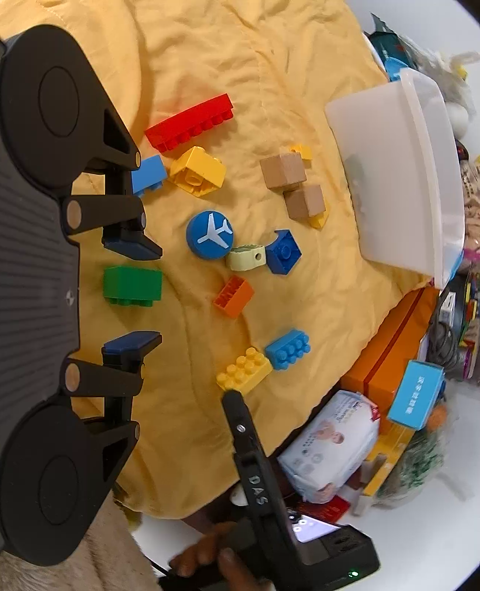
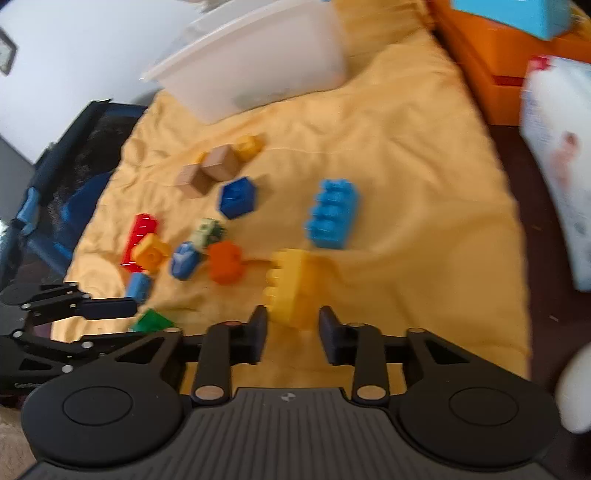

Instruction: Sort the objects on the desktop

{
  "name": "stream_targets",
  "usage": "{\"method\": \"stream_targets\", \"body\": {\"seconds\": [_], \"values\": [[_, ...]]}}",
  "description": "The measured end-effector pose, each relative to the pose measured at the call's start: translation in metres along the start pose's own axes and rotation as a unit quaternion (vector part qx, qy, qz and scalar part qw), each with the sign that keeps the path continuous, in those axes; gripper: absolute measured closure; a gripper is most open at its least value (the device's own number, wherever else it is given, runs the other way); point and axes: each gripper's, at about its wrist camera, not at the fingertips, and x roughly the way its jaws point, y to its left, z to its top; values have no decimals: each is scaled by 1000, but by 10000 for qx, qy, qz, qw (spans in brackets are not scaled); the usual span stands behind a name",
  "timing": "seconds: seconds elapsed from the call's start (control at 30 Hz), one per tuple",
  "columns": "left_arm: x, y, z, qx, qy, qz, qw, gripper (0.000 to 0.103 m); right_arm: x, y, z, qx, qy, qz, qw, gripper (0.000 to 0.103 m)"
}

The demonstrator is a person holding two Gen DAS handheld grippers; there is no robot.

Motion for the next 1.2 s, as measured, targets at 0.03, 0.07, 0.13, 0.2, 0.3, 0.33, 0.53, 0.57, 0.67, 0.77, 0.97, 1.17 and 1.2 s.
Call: {"method": "stream_targets", "body": {"seconds": [0.03, 0.07, 0.13, 0.2, 0.3, 0.33, 0.53, 0.57, 0.67, 0.77, 0.97, 1.17, 1.2], "values": [[0, -1, 0, 1, -2, 12, 10000, 57, -2, -2, 0, -15, -23, -85, 10000, 65], [1, -1, 0, -11, -3, 37, 10000, 57, -5, -1, -1, -92, -90, -250, 9996, 65], [1, 0, 0, -36, 17, 109, 9999, 57, -9, 3, 0, -287, -245, -590, 9975, 65], [-2, -2, -1, 19, -4, 193, 9998, 57, -16, 15, 3, -717, -454, -858, 9927, 65], [-7, -13, -2, 320, -100, 228, 9992, 57, -20, 50, 3, -1950, -675, -962, 9737, 66], [-6, -17, -3, 433, -91, 213, 9988, 57, -17, 59, 2, -2297, -628, -1063, 9654, 67], [2, -38, -8, 962, -55, 269, 9950, 57, 32, 75, -8, -3151, -7, -1606, 9354, 70], [4, -37, -8, 920, -52, 314, 9953, 57, 34, 76, -9, -3190, -73, -1573, 9346, 72], [7, -28, -10, 740, -139, 504, 9959, 57, 33, 74, -7, -3165, -10, -1548, 9359, 93], [15, -14, -12, 540, 12, 575, 9969, 57, 24, 73, -3, -2834, 165, -1104, 9525, 93], [24, -9, -22, 440, 176, 460, 9978, 58, 14, 92, -7, -3054, 151, -878, 9480, 93], [17, -9, -20, 388, 91, 413, 9984, 58, 1, 81, 10, -2524, -243, -969, 9625, 84], [18, -9, -20, 374, 102, 405, 9984, 58, 3, 75, 13, -2365, -275, -1084, 9652, 84]]}}
